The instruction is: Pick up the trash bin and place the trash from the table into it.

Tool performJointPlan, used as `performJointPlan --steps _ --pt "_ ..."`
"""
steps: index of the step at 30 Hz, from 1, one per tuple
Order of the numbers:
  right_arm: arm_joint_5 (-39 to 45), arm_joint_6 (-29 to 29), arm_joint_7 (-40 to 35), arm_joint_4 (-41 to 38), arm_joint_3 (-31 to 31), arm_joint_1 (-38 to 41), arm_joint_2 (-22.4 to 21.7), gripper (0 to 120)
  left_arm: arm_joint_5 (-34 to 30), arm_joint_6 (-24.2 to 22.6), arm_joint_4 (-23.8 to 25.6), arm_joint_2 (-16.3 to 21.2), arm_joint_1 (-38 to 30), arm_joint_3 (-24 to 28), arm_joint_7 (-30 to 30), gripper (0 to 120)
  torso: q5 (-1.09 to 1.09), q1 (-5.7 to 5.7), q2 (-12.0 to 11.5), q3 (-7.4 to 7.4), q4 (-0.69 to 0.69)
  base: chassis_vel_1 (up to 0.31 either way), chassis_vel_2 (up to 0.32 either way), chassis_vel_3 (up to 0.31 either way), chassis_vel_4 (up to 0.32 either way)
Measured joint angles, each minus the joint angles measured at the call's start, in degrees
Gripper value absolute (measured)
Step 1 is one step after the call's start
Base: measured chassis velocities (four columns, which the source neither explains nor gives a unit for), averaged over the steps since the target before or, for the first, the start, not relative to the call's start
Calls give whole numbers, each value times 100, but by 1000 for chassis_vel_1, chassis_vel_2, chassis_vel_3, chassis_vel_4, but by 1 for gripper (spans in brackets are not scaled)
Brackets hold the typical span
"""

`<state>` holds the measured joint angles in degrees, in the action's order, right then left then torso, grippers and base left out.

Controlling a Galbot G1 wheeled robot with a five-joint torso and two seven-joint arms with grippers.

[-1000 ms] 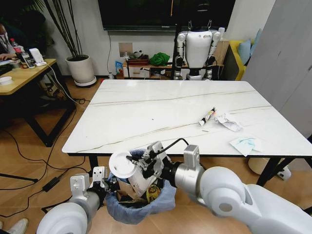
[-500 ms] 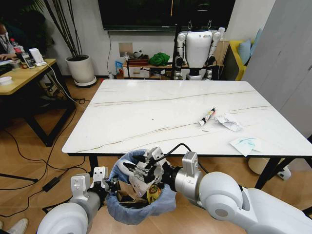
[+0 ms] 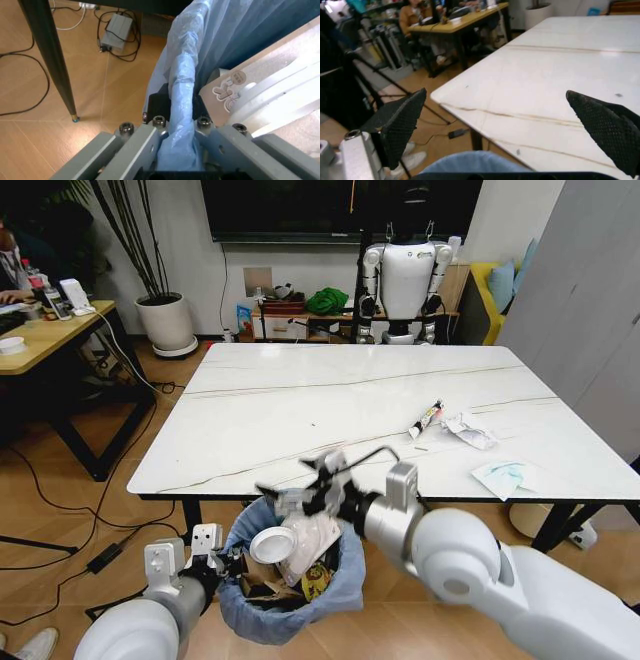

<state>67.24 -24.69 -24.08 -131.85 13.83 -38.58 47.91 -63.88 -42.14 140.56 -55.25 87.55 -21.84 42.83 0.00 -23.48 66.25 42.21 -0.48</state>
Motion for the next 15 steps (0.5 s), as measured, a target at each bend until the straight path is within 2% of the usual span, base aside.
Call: performJointPlan --steps 4,7,15 --pt "381 -130 -484 57 -443 -52 59 100 0 0 33 0 39 -46 -6 0 0 0 0 0 -1 0 0 0 0" --pt "590 -275 -755 193 -1037 -191 69 100 0 0 61 1 69 -81 -14 0 0 0 0 0 -2 0 0 0 0" --pt "520 -366 -1176 856 -1582 -371 284 100 -2 0 117 70 94 -159 -87 0 1 0 0 0 -1 0 0 0 0"
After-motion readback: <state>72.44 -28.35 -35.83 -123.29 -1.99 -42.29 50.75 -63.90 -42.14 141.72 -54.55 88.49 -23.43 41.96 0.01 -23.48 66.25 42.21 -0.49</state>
